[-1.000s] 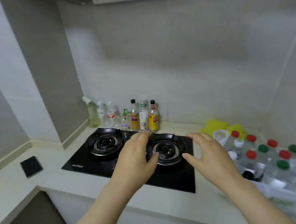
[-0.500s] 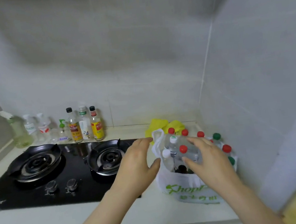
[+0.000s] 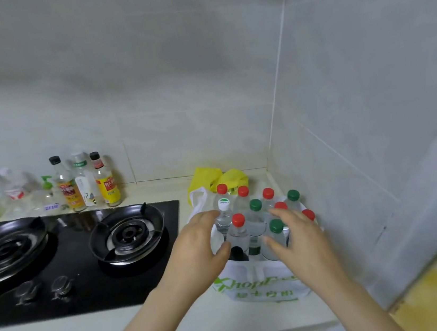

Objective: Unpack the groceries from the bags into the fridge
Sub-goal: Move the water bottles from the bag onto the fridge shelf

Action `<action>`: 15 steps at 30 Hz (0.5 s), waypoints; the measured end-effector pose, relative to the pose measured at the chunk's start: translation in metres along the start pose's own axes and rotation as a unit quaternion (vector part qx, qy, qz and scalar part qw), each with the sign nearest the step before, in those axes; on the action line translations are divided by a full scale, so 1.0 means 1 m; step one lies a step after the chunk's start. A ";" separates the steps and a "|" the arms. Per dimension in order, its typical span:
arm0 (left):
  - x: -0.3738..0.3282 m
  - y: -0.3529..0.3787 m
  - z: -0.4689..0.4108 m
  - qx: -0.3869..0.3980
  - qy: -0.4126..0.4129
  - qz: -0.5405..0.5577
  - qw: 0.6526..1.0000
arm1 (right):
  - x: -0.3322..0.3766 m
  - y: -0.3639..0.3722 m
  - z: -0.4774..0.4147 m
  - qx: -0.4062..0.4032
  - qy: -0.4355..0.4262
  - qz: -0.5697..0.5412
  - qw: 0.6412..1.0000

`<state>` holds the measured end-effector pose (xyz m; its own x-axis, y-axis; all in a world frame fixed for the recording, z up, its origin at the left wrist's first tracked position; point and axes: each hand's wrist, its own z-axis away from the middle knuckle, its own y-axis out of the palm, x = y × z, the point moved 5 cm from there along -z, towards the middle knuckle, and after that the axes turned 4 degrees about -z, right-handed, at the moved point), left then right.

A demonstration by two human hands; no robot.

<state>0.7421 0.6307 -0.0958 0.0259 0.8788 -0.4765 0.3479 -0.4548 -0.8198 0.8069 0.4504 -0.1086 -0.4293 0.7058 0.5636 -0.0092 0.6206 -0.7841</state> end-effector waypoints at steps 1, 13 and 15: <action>0.002 0.003 -0.005 0.003 0.003 0.002 1.000 | -0.003 0.002 -0.004 0.002 0.004 -0.001 1.000; 0.033 0.065 -0.074 0.082 0.039 0.016 0.996 | -0.043 0.036 -0.039 -0.001 0.089 -0.001 0.996; 0.035 0.076 -0.081 0.094 0.039 0.020 0.995 | -0.051 0.040 -0.042 0.003 0.098 0.005 0.995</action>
<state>0.8454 0.6387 -0.1494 0.1125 0.8642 -0.4904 0.1633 -0.5029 -0.8488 0.8658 0.4540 -0.1580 -0.2457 0.7647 0.5958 -0.0109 0.6124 -0.7905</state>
